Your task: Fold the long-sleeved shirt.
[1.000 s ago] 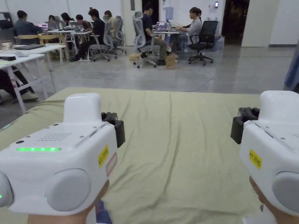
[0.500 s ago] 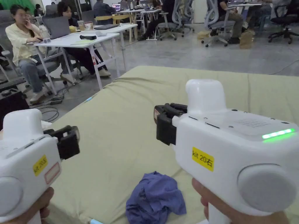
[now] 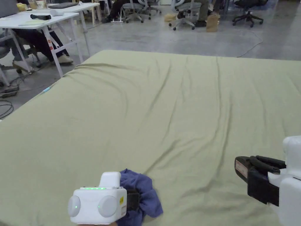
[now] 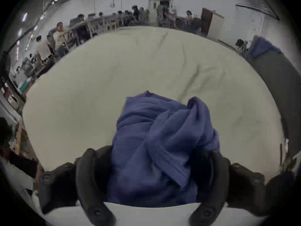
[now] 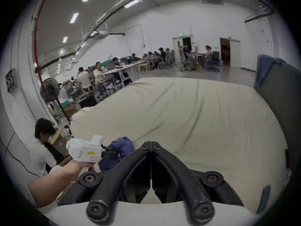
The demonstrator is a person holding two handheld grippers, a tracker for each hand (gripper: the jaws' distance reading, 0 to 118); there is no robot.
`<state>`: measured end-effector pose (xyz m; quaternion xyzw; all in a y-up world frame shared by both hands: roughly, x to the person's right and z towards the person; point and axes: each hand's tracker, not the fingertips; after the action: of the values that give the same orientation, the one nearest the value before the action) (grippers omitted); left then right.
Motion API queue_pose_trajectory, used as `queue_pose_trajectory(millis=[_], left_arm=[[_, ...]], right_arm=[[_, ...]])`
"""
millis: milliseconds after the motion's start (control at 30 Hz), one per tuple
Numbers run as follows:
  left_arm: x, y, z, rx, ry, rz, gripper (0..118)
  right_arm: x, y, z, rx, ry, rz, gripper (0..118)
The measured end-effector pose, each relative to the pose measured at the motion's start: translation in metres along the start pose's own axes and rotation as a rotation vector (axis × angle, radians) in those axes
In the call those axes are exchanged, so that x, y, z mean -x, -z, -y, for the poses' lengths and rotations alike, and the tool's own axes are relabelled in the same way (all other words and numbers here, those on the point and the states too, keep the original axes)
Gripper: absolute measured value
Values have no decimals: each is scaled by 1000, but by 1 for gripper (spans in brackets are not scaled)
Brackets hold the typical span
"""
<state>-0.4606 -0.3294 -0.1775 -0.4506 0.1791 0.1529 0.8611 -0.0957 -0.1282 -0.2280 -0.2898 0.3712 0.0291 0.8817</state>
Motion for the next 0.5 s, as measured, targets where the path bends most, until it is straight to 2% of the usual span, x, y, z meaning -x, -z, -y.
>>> queue_pose_trajectory(millis=[33, 67, 133, 333, 500], left_arm=[[-3, -15, -10, -28, -36, 7, 44], [-7, -29, -21, -55, -19, 22, 30], [-13, -53, -46, -80, -39, 40, 30], [-83, -181, -119, -350, 106, 274, 30], [-178, -249, -167, -506, 149, 447, 30]], right_arm=[[-4, 1, 2, 10, 10, 4, 0], [-6, 1, 2, 13, 16, 5, 0], [-12, -2, 2, 4, 36, 9, 0], [-30, -37, -14, -124, 113, 10, 0], [-61, -95, -37, -263, 150, 70, 0]])
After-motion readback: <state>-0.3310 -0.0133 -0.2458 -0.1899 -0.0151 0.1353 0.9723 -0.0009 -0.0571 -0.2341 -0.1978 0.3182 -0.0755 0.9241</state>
